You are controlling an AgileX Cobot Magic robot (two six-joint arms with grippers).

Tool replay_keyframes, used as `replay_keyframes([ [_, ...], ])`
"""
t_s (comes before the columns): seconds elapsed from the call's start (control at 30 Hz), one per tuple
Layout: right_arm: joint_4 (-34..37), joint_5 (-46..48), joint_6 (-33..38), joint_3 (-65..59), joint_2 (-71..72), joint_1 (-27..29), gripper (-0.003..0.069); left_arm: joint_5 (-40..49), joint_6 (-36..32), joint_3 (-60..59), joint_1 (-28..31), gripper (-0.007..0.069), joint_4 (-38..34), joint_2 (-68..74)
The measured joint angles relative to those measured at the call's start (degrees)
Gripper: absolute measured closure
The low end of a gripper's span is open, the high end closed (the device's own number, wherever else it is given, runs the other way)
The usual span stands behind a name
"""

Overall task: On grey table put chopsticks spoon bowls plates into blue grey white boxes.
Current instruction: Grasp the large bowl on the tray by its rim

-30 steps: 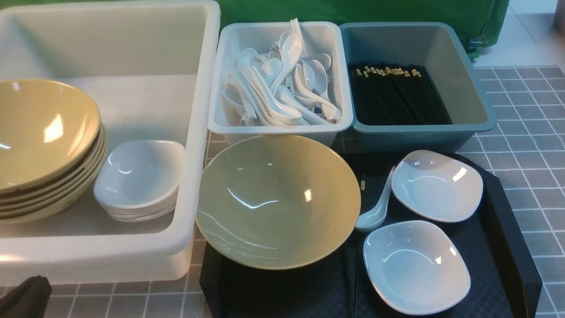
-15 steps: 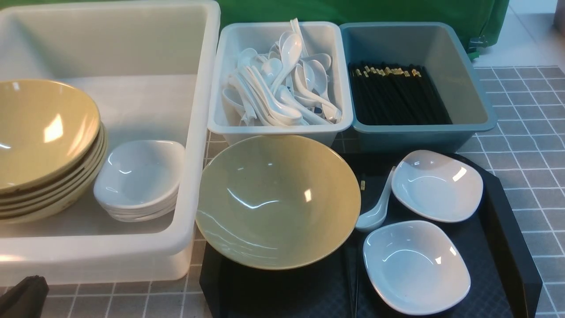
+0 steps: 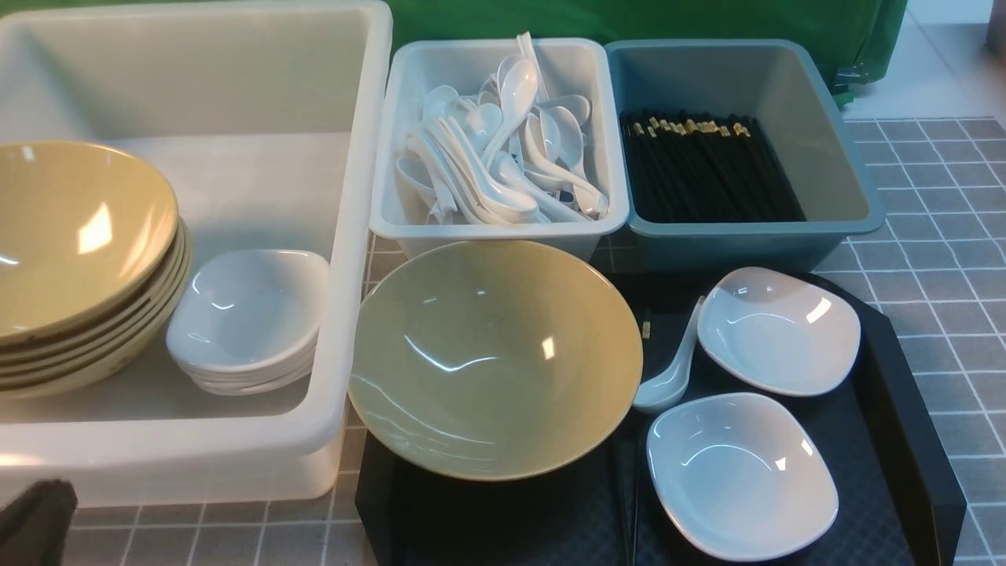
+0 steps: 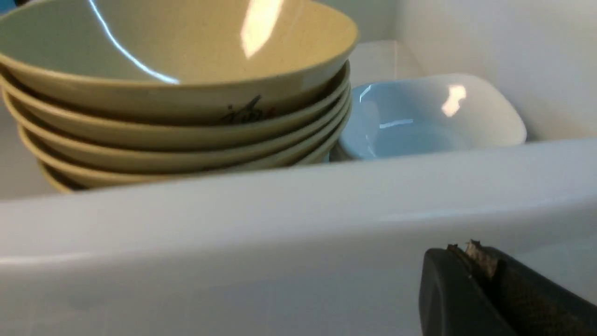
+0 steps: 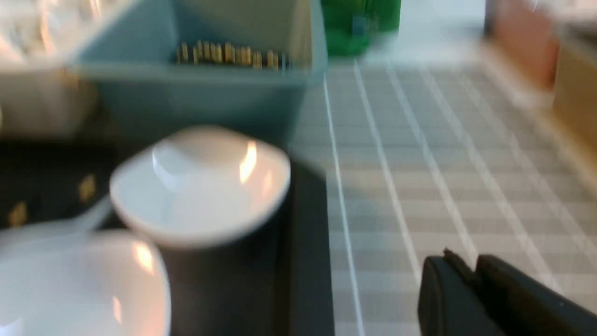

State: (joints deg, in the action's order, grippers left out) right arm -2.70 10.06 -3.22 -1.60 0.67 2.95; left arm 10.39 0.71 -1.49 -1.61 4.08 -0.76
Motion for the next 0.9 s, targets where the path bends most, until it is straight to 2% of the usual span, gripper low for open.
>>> replay_keyframes([
  [0.07, 0.00, -3.98, 0.00, 0.00, 0.00, 0.00, 0.0542, -5.02, 0.00, 0.00, 0.00, 0.0632, -0.15, 0.00],
  [0.17, 0.07, -19.62, 0.00, 0.00, 0.00, 0.00, 0.0538, -19.68, 1.88, 0.00, 0.00, 0.0632, -0.61, 0.00],
  [0.27, 0.07, -30.82, -0.65, 0.00, 0.00, 0.00, 0.0533, -32.25, 3.82, 0.00, 0.00, 0.0632, -0.66, 0.00],
  [0.33, 0.07, -37.45, -4.34, 0.00, 0.00, 0.00, 0.0529, -40.81, 6.06, 0.00, 0.00, 0.0632, -0.66, 0.00],
  [0.37, 0.07, -38.71, -5.50, 0.00, 0.00, 0.00, 0.0529, -41.68, 6.46, 0.00, 0.00, 0.0632, -0.66, 0.00],
  [0.4, 0.07, -44.07, -12.08, 0.00, 0.00, 0.00, 0.0527, -48.27, 7.92, 0.00, 0.00, 0.0632, -1.09, 0.00],
  [0.43, 0.07, -44.59, -12.71, 0.00, 0.00, 0.00, 0.0527, -48.85, 8.09, 0.00, 0.00, 0.0632, -1.17, 0.00],
  [0.47, 0.14, -47.33, -16.28, 0.00, 0.00, 0.00, 0.0528, -51.46, 9.52, 0.22, 0.00, 0.0632, -1.99, -0.12],
  [0.57, 0.33, -48.40, -19.11, 0.00, 0.00, 0.00, 0.0528, -46.23, 12.44, 4.61, 0.00, 0.0632, -3.02, -0.12],
  [0.67, 0.54, -41.76, -19.29, 4.29, -0.25, 0.00, 0.0528, -30.50, 13.43, 17.94, 0.00, 0.0632, -3.40, 2.98],
  [0.7, 0.54, -40.96, -19.08, 5.40, -0.40, 0.00, 0.0528, -28.28, 13.43, 18.82, 0.00, 0.0632, -3.40, 3.79],
  [0.8, 0.59, -24.64, -15.13, 14.92, -2.73, 0.00, 0.0531, -14.46, 11.58, 31.04, 0.00, 0.0632, -3.12, 12.40],
  [0.9, 0.60, -5.05, -6.03, 25.28, -8.52, 0.06, 0.0559, -2.23, 8.83, 40.76, -0.21, 0.0632, -3.05, 25.29],
])
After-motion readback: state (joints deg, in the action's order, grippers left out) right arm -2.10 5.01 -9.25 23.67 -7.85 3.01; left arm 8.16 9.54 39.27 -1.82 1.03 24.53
